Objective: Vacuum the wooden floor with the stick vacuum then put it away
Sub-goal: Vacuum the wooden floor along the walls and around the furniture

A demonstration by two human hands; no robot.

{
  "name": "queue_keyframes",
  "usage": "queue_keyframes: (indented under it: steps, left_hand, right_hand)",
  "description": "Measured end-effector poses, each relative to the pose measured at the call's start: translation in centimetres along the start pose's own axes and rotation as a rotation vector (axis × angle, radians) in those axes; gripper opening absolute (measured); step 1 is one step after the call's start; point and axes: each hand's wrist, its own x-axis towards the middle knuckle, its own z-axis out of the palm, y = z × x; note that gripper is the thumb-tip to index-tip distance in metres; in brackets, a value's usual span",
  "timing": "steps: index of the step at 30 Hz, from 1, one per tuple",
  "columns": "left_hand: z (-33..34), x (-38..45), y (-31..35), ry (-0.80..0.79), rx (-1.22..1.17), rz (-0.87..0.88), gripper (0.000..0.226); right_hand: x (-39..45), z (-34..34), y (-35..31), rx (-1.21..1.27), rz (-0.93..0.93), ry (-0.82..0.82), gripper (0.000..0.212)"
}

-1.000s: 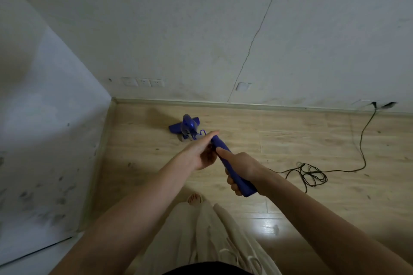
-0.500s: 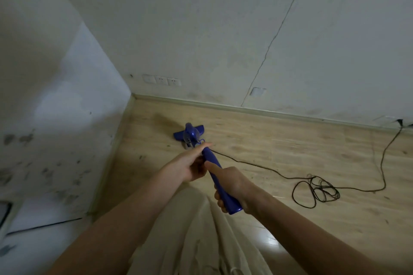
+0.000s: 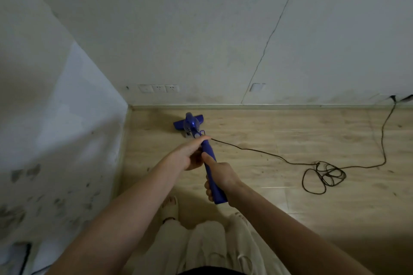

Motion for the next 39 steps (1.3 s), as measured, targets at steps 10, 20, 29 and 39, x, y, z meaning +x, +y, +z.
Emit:
queue_keyframes:
  steps: [10,20,29,39]
  left_hand:
    - [-11.2,0.5,8.9,-0.027,0.229,0.001,0.039]
    - [-9.9,-1.1,5.2,-0.13,0.198,-0.03,0.044]
    - [-7.9,-4.8,0.9,-0.147,0.18,-0.089,0.036]
    - [-8.1,-4.1,-0.8,-0.094,0.158,-0.063,0.053]
  right_hand:
    - [3.9,14.2,-6.5,0.214,-0.019,0.083,0.05]
    - [0.1,11.1,-4.4,-0.017,0.066,0.137,0.051]
    - [-4.9,8.2,-1.9,-0.093,0.065,0.081,0.049]
    - [-4.4,9.1,0.9,0.03,-0.021,0.096,0.051]
